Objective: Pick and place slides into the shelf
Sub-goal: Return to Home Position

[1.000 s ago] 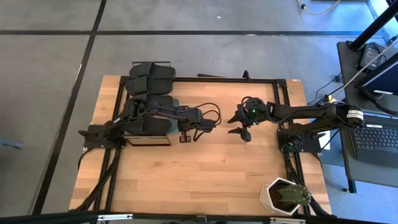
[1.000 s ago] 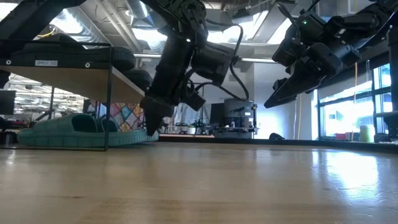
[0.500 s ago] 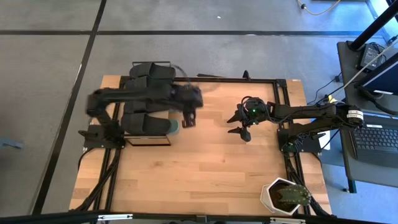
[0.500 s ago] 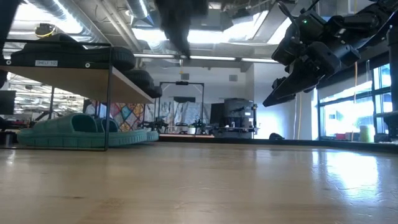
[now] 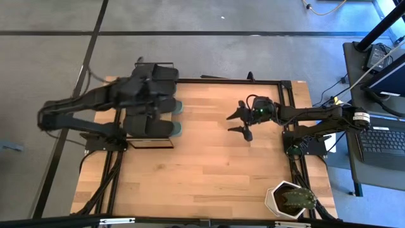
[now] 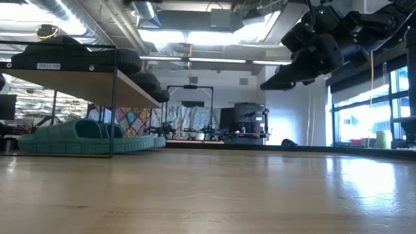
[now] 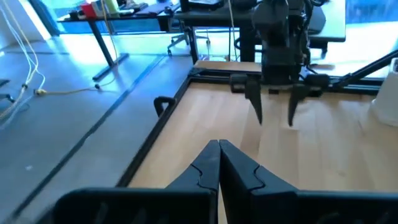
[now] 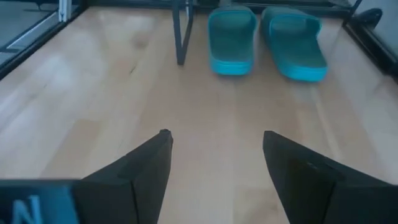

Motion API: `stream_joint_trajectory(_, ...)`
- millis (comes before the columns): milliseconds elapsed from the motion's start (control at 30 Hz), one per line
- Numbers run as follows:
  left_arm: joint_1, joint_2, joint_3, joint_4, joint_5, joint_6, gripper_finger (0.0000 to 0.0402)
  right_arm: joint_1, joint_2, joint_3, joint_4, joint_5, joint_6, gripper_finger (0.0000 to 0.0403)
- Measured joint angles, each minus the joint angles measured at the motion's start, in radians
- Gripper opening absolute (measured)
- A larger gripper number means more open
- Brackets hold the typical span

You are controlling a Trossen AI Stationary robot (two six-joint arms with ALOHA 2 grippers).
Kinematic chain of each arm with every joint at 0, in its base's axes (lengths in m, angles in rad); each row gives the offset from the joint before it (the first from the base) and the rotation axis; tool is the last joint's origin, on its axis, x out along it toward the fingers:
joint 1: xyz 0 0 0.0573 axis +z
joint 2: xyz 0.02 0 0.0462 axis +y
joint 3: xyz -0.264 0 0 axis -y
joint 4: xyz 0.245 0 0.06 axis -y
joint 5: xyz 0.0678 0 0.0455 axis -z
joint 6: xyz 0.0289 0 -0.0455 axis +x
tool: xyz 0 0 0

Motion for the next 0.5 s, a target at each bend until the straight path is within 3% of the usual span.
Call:
stream_joint_trajectory(267, -0.001, -0.389, -0.376, 0.163, 0.000, -0.098, 0.0000, -0.070, -0.009, 0.000, 0.051, -0.103, -0.003, 0.0251)
stream_joint_trajectory(500, -0.001, -0.680, -0.547, 0.164, 0.000, -0.137, 0.0000, -0.154, -0.036, -0.001, 0.115, -0.110, 0.026, 0.0251)
